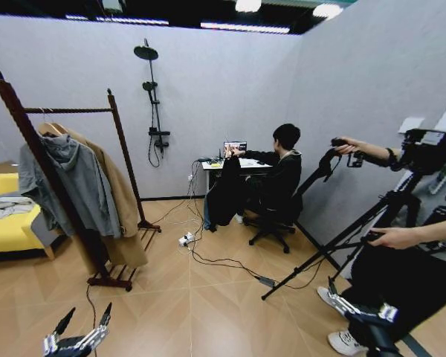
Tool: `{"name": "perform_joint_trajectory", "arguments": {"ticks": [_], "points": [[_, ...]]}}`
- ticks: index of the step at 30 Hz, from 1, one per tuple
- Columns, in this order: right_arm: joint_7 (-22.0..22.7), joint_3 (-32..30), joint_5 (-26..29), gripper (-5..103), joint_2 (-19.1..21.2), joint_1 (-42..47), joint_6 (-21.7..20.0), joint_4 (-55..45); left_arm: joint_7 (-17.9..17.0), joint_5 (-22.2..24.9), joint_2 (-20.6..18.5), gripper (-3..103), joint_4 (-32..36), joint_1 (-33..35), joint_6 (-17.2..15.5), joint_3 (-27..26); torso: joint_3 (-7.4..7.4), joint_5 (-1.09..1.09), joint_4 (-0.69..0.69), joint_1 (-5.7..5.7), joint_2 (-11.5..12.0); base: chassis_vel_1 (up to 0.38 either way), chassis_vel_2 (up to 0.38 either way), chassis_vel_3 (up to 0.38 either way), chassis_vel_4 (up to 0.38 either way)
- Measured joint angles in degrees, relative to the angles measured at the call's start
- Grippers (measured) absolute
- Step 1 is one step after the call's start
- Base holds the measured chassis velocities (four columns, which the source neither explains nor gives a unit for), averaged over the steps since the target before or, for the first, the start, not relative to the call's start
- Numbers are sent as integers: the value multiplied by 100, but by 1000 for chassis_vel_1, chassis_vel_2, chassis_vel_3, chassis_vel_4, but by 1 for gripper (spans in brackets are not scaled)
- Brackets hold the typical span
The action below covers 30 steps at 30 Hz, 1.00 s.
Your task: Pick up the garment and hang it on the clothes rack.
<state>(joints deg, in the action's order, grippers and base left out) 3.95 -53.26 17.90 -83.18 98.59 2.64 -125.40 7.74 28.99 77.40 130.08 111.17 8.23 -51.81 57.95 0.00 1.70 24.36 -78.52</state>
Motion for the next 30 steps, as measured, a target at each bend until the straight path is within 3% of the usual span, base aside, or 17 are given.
{"name": "perform_joint_trajectory", "arguments": {"ticks": [19, 22, 30], "points": [[-269, 667, -2, 100, 98, -2977, -1990, 2332, 0, 0, 0, 100, 0, 0, 0, 0, 1, 0, 2, 0, 0, 0, 0, 0, 0], [-294, 726, -2, 100, 107, -3236, -2155, 2525, 0, 0, 0, 100, 0, 0, 0, 0, 1, 0, -3, 1, 1, 0, 0, 0, 0], [-299, 749, -2, 100, 117, -3292, -2209, 2578, 0, 0, 0, 100, 0, 0, 0, 0, 0, -1, 3, 0, 0, 0, 0, 0, 0]]}}
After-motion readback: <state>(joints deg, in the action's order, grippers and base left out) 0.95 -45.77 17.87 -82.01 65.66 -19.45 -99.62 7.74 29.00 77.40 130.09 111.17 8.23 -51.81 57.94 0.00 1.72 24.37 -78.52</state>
